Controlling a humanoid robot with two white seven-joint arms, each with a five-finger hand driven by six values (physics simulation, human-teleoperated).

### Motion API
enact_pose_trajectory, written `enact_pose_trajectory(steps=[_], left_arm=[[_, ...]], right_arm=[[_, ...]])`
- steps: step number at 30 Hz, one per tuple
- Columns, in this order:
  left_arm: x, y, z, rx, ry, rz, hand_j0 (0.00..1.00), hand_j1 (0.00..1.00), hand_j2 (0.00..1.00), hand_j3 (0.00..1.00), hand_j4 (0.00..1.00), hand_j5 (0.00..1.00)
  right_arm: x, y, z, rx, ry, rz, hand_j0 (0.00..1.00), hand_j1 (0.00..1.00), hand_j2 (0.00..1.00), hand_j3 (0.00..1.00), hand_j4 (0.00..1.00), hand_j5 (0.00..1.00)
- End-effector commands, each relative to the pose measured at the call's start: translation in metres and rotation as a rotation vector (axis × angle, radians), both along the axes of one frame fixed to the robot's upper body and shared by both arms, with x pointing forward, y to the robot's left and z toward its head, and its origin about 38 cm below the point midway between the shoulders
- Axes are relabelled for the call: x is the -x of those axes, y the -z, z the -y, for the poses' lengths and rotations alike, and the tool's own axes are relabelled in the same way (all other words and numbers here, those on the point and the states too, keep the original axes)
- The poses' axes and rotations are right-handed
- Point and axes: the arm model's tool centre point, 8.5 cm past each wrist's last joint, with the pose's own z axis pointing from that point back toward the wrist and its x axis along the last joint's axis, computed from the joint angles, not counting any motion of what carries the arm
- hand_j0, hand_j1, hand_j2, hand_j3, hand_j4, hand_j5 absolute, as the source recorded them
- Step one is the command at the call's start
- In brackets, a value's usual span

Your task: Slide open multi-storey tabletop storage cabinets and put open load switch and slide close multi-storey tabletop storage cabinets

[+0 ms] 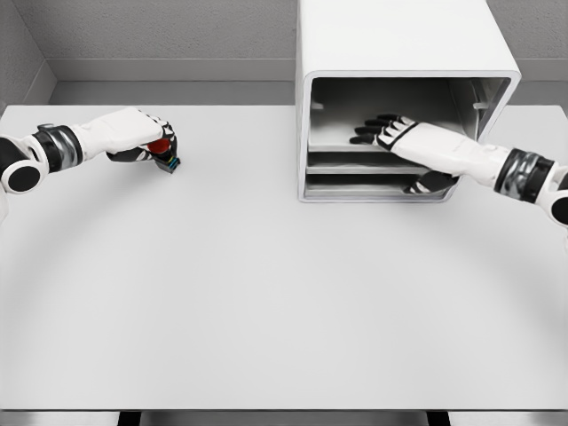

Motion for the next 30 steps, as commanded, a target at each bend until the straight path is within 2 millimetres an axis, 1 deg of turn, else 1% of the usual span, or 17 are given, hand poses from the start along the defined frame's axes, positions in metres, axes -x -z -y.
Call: enact_pose_trajectory(steps=[1, 2, 4, 7, 10, 12, 15, 16, 17, 19, 20, 21, 22, 24, 26, 28, 30], left_arm=[[0.000, -0.001, 0.000, 0.006, -0.001, 0.002, 0.46, 0.46, 0.46, 0.46, 0.46, 0.46], [0.000, -0.002, 0.001, 0.008, 0.001, 0.003, 0.46, 0.46, 0.46, 0.46, 0.46, 0.46], [0.000, -0.007, 0.007, 0.011, 0.023, 0.018, 0.47, 0.47, 0.47, 0.47, 0.47, 0.47], [0.002, -0.012, 0.010, 0.010, 0.038, 0.030, 0.47, 0.47, 0.47, 0.47, 0.47, 0.47], [0.004, -0.020, 0.011, 0.008, 0.055, 0.048, 0.47, 0.47, 0.47, 0.47, 0.47, 0.47], [0.010, -0.026, 0.010, 0.001, 0.076, 0.064, 0.47, 0.47, 0.47, 0.47, 0.47, 0.47], [0.016, -0.031, 0.021, 0.006, 0.118, 0.081, 0.47, 0.47, 0.47, 0.47, 0.47, 0.47], [0.020, -0.031, 0.018, 0.000, 0.125, 0.082, 0.47, 0.47, 0.47, 0.47, 0.47, 0.47], [0.024, -0.035, 0.021, -0.002, 0.146, 0.094, 0.47, 0.47, 0.47, 0.47, 0.47, 0.47], [0.030, -0.040, 0.024, 0.000, 0.167, 0.105, 0.47, 0.47, 0.47, 0.47, 0.47, 0.47], [0.030, -0.041, 0.025, 0.000, 0.172, 0.107, 0.47, 0.47, 0.47, 0.47, 0.47, 0.47], [0.032, -0.040, 0.025, 0.002, 0.175, 0.106, 0.47, 0.47, 0.47, 0.47, 0.47, 0.47], [0.034, -0.045, 0.026, 0.001, 0.185, 0.118, 0.47, 0.47, 0.47, 0.47, 0.47, 0.47], [0.044, -0.049, 0.023, 0.009, 0.198, 0.134, 0.47, 0.47, 0.47, 0.47, 0.47, 0.47], [0.051, -0.050, 0.025, 0.013, 0.215, 0.142, 0.48, 0.48, 0.48, 0.48, 0.48, 0.48], [0.055, -0.052, 0.032, 0.019, 0.239, 0.149, 0.48, 0.48, 0.48, 0.48, 0.48, 0.48], [0.057, -0.056, 0.038, 0.027, 0.259, 0.158, 0.48, 0.48, 0.48, 0.48, 0.48, 0.48]], right_arm=[[0.003, -0.015, 0.004, 0.026, -0.002, 0.049, 0.96, 0.96, 0.96, 0.96, 0.96, 0.96], [0.006, -0.016, 0.002, 0.027, -0.010, 0.058, 0.96, 0.96, 0.96, 0.96, 0.96, 0.96], [0.007, -0.017, 0.005, 0.033, -0.008, 0.058, 0.96, 0.96, 0.96, 0.96, 0.96, 0.96], [0.011, -0.021, 0.004, 0.044, -0.020, 0.072, 0.96, 0.96, 0.96, 0.96, 0.96, 0.96], [0.012, -0.021, 0.005, 0.045, -0.020, 0.071, 0.96, 0.96, 0.96, 0.96, 0.96, 0.96], [0.014, -0.018, 0.005, 0.051, -0.024, 0.067, 0.96, 0.96, 0.96, 0.96, 0.96, 0.96], [0.024, -0.022, 0.004, 0.077, -0.046, 0.081, 0.96, 0.96, 0.96, 0.96, 0.96, 0.96], [0.026, -0.021, 0.005, 0.082, -0.048, 0.082, 0.96, 0.96, 0.96, 0.96, 0.96, 0.96], [0.027, -0.023, 0.006, 0.087, -0.050, 0.084, 0.96, 0.96, 0.96, 0.96, 0.96, 0.96], [0.032, -0.029, 0.004, 0.099, -0.066, 0.104, 0.96, 0.96, 0.96, 0.96, 0.96, 0.96], [0.032, -0.034, 0.009, 0.094, -0.053, 0.117, 0.96, 0.96, 0.96, 0.96, 0.96, 0.96], [0.033, -0.034, 0.012, 0.097, -0.048, 0.114, 0.96, 0.96, 0.96, 0.96, 0.96, 0.96], [0.033, -0.033, 0.012, 0.098, -0.048, 0.113, 0.96, 0.96, 0.96, 0.96, 0.96, 0.96], [0.035, -0.032, 0.013, 0.100, -0.046, 0.109, 0.96, 0.96, 0.96, 0.96, 0.96, 0.96], [0.044, -0.037, 0.013, 0.107, -0.056, 0.131, 0.96, 0.96, 0.96, 0.96, 0.96, 0.96], [0.050, -0.038, 0.014, 0.124, -0.066, 0.135, 0.96, 0.96, 0.96, 0.96, 0.96, 0.96], [0.053, -0.035, 0.014, 0.130, -0.070, 0.129, 0.96, 0.96, 0.96, 0.96, 0.96, 0.96]])
